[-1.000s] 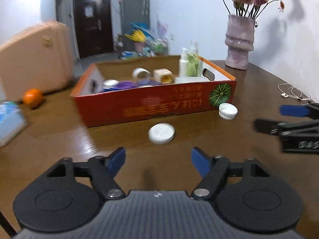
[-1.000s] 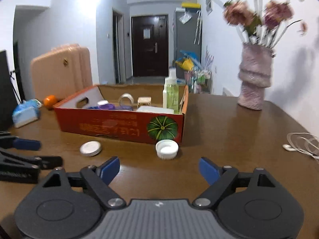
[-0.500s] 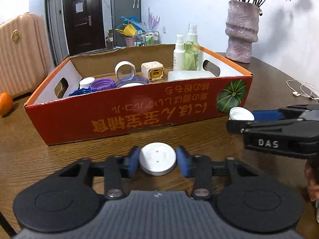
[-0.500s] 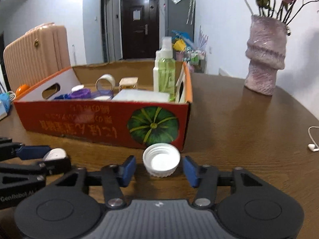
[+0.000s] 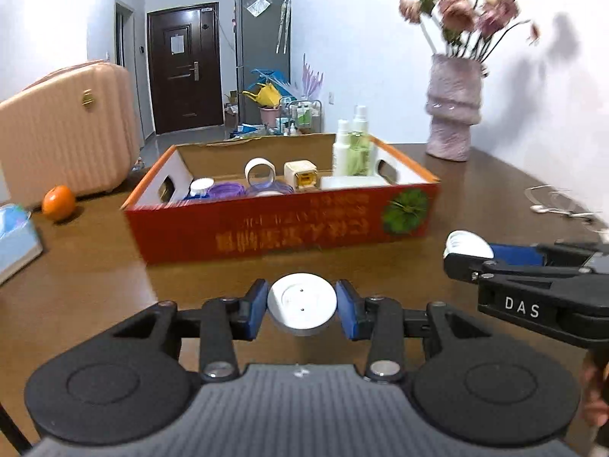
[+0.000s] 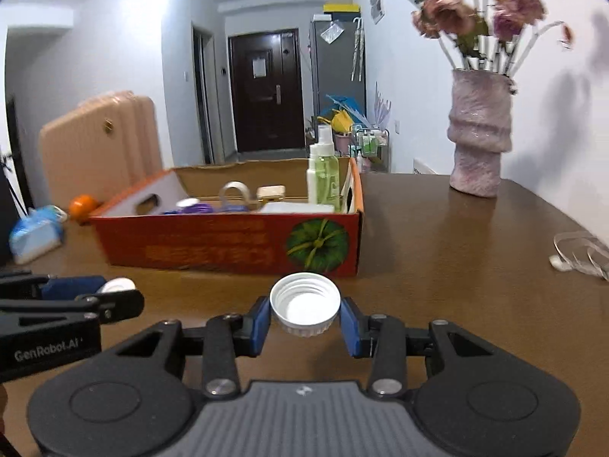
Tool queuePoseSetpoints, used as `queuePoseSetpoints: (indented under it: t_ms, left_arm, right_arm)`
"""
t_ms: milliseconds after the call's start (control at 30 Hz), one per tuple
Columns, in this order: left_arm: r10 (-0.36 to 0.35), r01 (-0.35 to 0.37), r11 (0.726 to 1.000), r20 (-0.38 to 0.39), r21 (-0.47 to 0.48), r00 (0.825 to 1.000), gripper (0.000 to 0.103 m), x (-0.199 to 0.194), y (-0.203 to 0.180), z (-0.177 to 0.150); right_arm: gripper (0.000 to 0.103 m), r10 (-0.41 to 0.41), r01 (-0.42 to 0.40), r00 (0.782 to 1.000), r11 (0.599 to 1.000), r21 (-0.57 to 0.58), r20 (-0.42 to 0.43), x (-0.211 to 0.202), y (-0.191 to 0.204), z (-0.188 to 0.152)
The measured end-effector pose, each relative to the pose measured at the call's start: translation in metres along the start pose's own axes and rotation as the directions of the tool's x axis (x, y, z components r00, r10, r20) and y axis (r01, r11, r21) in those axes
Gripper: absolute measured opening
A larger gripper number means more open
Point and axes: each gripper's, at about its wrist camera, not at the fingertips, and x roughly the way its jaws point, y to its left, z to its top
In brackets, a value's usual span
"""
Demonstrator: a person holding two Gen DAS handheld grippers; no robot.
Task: Organize rigid objects
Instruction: 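Lower the white lid into the box with the left tool while the right tool drops the ridged cap there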
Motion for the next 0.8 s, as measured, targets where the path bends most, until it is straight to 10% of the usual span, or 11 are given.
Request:
queuePoseSetpoints:
  t_ms: [400,567,800]
  left_arm:
    - [-0.054,0.056,0.998,0.069,-0.028,0.996,0.04,-0.101,-0.003,-0.025]
    - [-0.12,0.122,0.991,0.058,-0.05,0.991,0.04,-0.08,0.006,-0.003]
    - [-0.24,0.241,0.962,0.024,-0.129,0.97,0.04,0.018,0.04,0.098]
  right_arm:
    - [0.039,0.099,-0.095,0.994,0.993,-0.075,0.049,-0.09,0.037,-0.02]
    - [0.039,0.175,-0.173,0.984,0.984,-0.045,0.036,-0.081,0.034,0.002]
    - [0.038,0.233,-0.233,0.972,0.972,-0.018,0.01,0.018,0.014,0.121]
